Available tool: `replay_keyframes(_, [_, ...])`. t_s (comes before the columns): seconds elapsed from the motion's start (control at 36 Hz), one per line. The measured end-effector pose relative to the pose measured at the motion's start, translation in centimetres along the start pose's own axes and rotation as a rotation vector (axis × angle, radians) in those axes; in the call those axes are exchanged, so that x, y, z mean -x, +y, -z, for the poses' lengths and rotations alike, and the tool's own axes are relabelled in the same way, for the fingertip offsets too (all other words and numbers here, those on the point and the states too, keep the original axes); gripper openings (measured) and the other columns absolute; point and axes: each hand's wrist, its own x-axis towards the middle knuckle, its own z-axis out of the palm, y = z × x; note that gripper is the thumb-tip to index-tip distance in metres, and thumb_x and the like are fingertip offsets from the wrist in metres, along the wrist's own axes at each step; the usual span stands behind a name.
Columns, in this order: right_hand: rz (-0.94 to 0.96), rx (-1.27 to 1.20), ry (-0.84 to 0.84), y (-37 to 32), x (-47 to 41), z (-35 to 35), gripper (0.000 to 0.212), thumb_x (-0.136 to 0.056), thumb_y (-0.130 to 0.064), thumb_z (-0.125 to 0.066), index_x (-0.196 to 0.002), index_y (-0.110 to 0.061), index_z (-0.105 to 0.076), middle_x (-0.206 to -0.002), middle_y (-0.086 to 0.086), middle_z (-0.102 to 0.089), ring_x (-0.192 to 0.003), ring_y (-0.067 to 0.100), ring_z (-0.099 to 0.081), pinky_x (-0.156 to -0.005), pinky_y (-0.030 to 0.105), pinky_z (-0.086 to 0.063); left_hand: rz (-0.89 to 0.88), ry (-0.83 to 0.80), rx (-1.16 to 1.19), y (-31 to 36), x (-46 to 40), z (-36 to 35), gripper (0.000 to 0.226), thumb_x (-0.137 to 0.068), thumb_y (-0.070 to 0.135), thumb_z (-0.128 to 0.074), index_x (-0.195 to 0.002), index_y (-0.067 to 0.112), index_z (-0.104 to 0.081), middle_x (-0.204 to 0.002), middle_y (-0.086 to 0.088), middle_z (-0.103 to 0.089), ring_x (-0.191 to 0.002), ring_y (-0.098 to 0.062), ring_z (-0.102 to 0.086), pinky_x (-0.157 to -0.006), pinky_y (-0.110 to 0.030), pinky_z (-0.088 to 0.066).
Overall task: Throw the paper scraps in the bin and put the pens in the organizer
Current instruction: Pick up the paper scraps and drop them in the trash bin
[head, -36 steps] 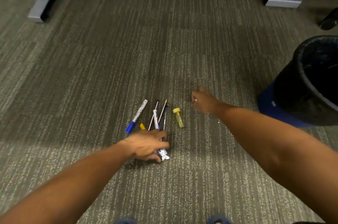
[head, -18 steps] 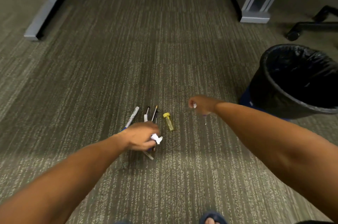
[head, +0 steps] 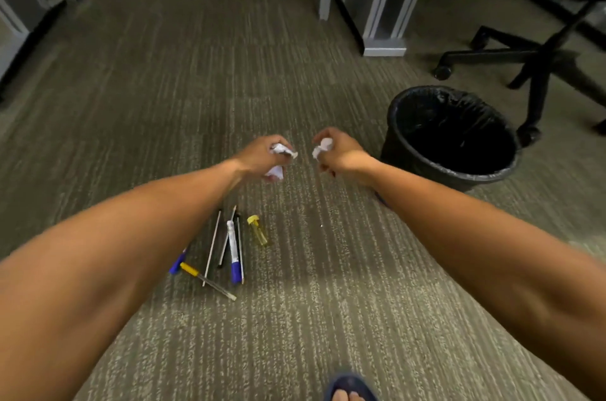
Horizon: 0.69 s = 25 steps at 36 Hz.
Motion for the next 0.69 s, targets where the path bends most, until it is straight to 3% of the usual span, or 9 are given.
replay_keyframes(0.08, [0.002, -0.153, 0.08, -0.5, -0.3, 2.4, 0.021, -0.093, -0.007, -0.059, -0.112, -0.014, -0.054, -0.077, 0.011, -0.065, -0.055, 0.02, -0.062, -0.044, 0.029, -0.046, -0.039, -0.013, 0.0, 3.4, -1.8, -0.8, 0.01, -0.089, 0.009, -0.069, -0.099, 0.013, -0.067, -0.083, -0.014, -0.064, -0.063, -0.017, -0.058, -0.049, -0.022, -0.04])
replay_keyframes(0.19, [0.007, -0.356, 0.186, -0.5, -0.3, 6.2, 0.019, -0.092, -0.005, -0.061, -0.097, -0.02, -0.052, -0.074, 0.008, -0.061, -0.047, 0.016, -0.058, -0.041, 0.029, -0.046, -0.034, -0.011, 0.061, 7.9, -3.9, -2.5, 0.013, -0.087, 0.011, -0.072, -0.097, 0.009, -0.064, -0.073, -0.005, -0.059, -0.059, -0.014, -0.053, -0.05, -0.026, -0.038])
replay_keyframes(0.33, [-0.174, -0.513, 0.454, 0.5, -0.5, 12.5, 0.024, -0.089, -0.001, -0.052, -0.095, -0.024, -0.051, -0.087, 0.014, -0.063, -0.059, 0.021, -0.06, -0.048, 0.028, -0.049, 0.087, -0.05, 0.235, 13.3, -6.0, -5.1, 0.014, -0.092, 0.017, -0.048, -0.078, 0.013, -0.051, -0.072, -0.004, -0.049, -0.054, -0.015, -0.04, -0.049, -0.027, -0.031])
replay_keyframes(0.39, [-0.239, -0.581, 0.539, 1.0, 0.0, 15.1, 0.028, -0.088, 0.002, -0.047, -0.103, -0.022, -0.05, -0.089, 0.012, -0.061, -0.064, 0.019, -0.059, -0.054, 0.03, -0.051, 0.104, -0.03, 0.248, 15.1, -6.8, -6.4, 0.014, -0.092, 0.017, -0.041, -0.084, 0.012, -0.051, -0.071, -0.002, -0.043, -0.058, -0.014, -0.039, -0.048, -0.025, -0.032])
replay_keyframes(0.44, [-0.288, -0.638, 0.604, 1.8, 0.6, 17.1, 0.035, -0.088, 0.001, -0.044, -0.115, -0.02, -0.048, -0.096, 0.01, -0.059, -0.07, 0.018, -0.056, -0.06, 0.03, -0.051, 0.1, -0.001, 0.21, 16.4, -7.7, -8.0, 0.019, -0.097, 0.015, -0.038, -0.102, 0.009, -0.056, -0.074, -0.002, -0.043, -0.06, -0.013, -0.04, -0.05, -0.023, -0.037])
replay_keyframes(0.53, [-0.339, -0.692, 0.691, 2.8, 1.4, 19.0, 0.034, -0.09, -0.005, -0.044, -0.122, -0.015, -0.046, -0.098, 0.009, -0.055, -0.066, 0.016, -0.05, -0.062, 0.03, -0.052, 0.079, 0.015, 0.121, 18.3, -8.9, -10.8, 0.021, -0.1, 0.014, -0.041, -0.114, 0.011, -0.057, -0.082, -0.005, -0.054, -0.061, -0.013, -0.043, -0.057, -0.025, -0.042])
replay_keyframes(0.64, [-0.365, -0.741, 0.714, 3.6, 2.5, 20.3, 0.047, -0.09, -0.008, -0.049, -0.136, -0.008, -0.037, -0.093, 0.008, -0.052, -0.065, 0.015, -0.052, -0.059, 0.031, -0.054, 0.064, -0.002, 0.159, 20.2, -9.8, -13.8, 0.032, -0.099, 0.018, -0.048, -0.13, 0.012, -0.057, -0.124, -0.009, -0.06, -0.086, -0.017, -0.054, -0.055, -0.021, -0.048])
replay_keyframes(0.69, [-0.357, -0.783, 0.694, 4.0, 2.9, 20.5, 0.054, -0.087, -0.009, -0.053, -0.139, -0.008, -0.036, -0.105, 0.008, -0.056, -0.078, 0.017, -0.058, -0.062, 0.033, -0.055, 0.049, -0.001, 0.174, 20.9, -10.1, -15.1, 0.031, -0.096, 0.012, -0.056, -0.127, 0.009, -0.058, -0.128, -0.011, -0.058, -0.091, -0.017, -0.057, -0.058, -0.022, -0.054])
